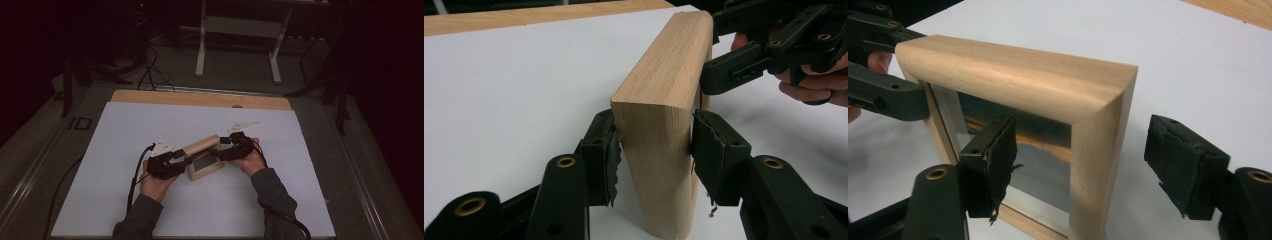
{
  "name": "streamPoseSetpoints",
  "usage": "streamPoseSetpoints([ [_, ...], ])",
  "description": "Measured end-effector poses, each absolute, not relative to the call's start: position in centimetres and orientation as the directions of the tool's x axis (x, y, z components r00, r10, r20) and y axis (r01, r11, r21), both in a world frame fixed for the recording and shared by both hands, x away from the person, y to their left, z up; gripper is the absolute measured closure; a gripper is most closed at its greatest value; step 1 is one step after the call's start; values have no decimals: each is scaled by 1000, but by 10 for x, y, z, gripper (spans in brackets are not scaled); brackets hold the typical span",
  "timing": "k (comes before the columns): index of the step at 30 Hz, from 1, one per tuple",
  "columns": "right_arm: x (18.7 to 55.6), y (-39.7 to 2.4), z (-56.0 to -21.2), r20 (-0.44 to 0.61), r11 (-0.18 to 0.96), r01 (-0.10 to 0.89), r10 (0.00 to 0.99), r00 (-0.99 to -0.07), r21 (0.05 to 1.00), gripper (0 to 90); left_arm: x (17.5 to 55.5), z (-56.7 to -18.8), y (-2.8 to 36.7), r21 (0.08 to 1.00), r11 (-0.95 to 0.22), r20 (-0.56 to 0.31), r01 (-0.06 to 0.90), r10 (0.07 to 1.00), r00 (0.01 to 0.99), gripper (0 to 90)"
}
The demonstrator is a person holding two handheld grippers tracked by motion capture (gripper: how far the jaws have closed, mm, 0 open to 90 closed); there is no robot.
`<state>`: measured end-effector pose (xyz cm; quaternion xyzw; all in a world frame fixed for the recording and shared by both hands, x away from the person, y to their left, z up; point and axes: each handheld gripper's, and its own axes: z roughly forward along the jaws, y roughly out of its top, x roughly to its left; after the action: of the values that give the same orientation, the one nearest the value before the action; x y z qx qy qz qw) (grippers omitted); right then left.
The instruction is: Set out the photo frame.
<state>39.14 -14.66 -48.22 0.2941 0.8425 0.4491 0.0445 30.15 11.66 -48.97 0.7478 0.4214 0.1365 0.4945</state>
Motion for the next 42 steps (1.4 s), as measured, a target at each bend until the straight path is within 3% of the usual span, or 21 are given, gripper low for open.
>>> streamPoseSetpoints([
  [25,393,-139,-482,222,420,454,493,-841,786,290,308,-491,122,843,-137,-266,520,734,625,576],
  [42,389,-149,-483,223,399,456,507,-833,796,373,315,-490,120,839,-148,-258,524,740,621,581],
])
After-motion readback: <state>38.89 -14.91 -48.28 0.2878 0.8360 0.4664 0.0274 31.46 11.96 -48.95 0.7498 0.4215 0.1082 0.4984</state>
